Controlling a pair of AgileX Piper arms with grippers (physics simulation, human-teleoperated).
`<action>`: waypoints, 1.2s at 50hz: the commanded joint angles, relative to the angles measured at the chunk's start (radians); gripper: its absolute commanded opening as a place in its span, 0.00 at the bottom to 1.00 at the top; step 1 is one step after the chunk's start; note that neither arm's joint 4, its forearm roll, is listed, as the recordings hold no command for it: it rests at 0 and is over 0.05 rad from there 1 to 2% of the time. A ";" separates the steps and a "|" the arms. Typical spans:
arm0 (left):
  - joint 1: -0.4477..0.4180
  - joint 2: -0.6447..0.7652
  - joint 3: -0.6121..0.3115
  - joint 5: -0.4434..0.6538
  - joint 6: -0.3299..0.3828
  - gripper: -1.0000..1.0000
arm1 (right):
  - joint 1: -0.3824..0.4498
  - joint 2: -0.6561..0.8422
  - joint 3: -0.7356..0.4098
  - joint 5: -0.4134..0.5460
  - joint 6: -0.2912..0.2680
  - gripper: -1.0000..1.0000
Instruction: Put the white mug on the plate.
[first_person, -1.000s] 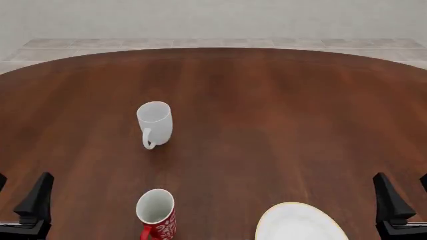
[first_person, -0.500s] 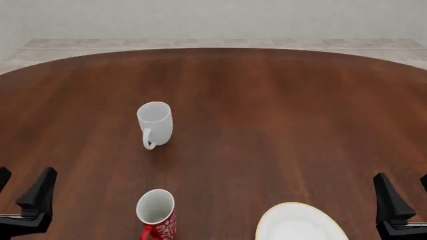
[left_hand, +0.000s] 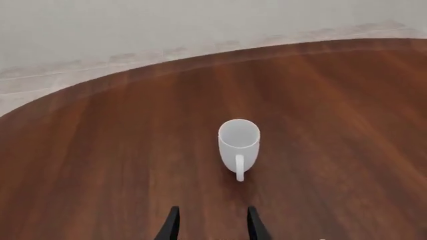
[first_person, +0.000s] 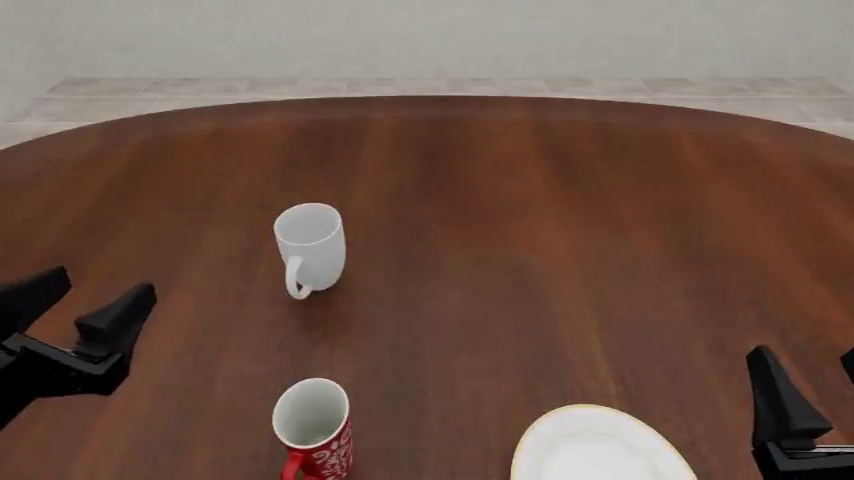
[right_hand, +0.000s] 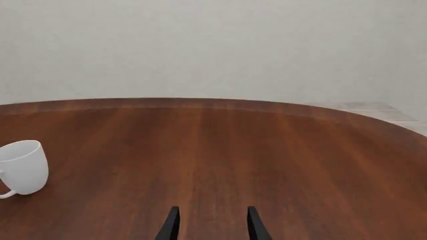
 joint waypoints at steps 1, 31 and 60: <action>-0.059 0.171 -0.097 0.040 0.027 1.00 | 0.000 0.001 0.001 -0.002 0.000 1.00; -0.175 0.539 -0.329 0.119 -0.083 1.00 | 0.000 0.001 0.001 -0.001 0.000 1.00; -0.159 0.764 -0.380 0.063 -0.102 1.00 | 0.000 0.001 0.001 -0.001 0.001 1.00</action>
